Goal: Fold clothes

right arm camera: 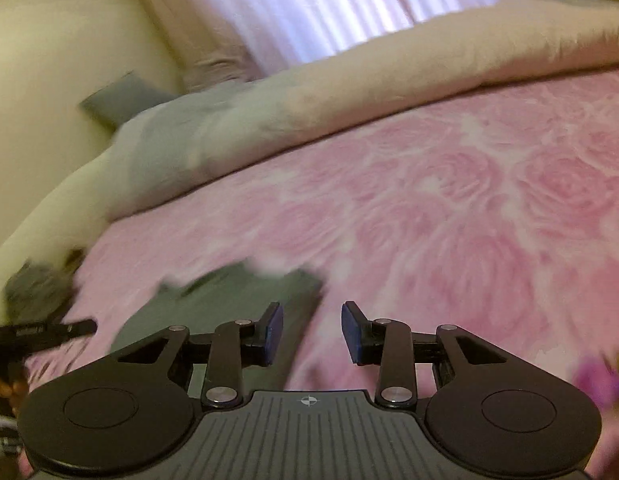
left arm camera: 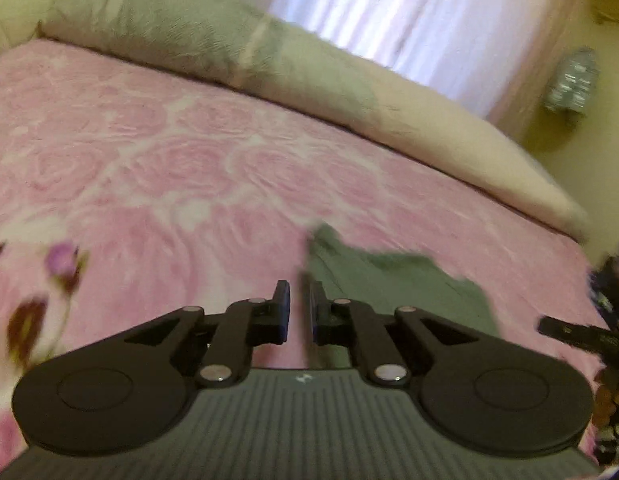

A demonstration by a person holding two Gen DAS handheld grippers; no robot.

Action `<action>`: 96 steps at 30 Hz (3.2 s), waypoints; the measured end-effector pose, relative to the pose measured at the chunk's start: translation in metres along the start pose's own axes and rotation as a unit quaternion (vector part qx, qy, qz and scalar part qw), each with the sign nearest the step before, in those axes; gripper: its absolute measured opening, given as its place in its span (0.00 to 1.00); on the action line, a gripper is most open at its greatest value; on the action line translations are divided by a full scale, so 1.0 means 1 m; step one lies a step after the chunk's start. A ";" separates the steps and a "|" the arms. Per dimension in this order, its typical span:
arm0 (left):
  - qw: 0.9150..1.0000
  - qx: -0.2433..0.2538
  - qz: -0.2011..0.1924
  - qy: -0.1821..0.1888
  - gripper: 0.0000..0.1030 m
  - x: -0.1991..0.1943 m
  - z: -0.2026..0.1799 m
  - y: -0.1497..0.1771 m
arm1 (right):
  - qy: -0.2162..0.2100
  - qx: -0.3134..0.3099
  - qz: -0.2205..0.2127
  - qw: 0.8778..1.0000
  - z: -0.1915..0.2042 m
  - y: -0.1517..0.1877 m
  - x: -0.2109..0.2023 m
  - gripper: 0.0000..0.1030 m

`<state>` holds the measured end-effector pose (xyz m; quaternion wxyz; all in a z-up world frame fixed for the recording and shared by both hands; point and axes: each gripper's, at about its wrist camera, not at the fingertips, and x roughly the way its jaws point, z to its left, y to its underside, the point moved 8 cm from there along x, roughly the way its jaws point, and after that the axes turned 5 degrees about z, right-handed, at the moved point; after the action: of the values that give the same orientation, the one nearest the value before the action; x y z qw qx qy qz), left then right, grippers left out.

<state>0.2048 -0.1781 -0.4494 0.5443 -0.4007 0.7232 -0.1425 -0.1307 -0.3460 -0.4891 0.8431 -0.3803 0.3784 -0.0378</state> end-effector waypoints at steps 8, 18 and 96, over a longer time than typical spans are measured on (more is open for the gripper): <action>0.996 -0.044 0.035 -0.068 0.03 -0.032 -0.006 0.102 | -0.054 -0.001 0.047 0.997 0.065 0.083 -0.042 0.35; 0.952 -0.306 0.010 0.020 0.28 -0.071 0.005 0.132 | -0.119 0.261 0.089 0.954 0.028 0.124 -0.066 0.72; 0.962 -0.269 0.021 0.042 0.40 -0.112 0.079 0.129 | -0.122 0.160 0.132 0.971 -0.029 0.050 -0.060 0.65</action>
<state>0.2307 0.0047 -0.4865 0.3880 -0.5109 0.7653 0.0518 -0.2035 -0.3071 -0.4987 0.9303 -0.1890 0.3084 0.0608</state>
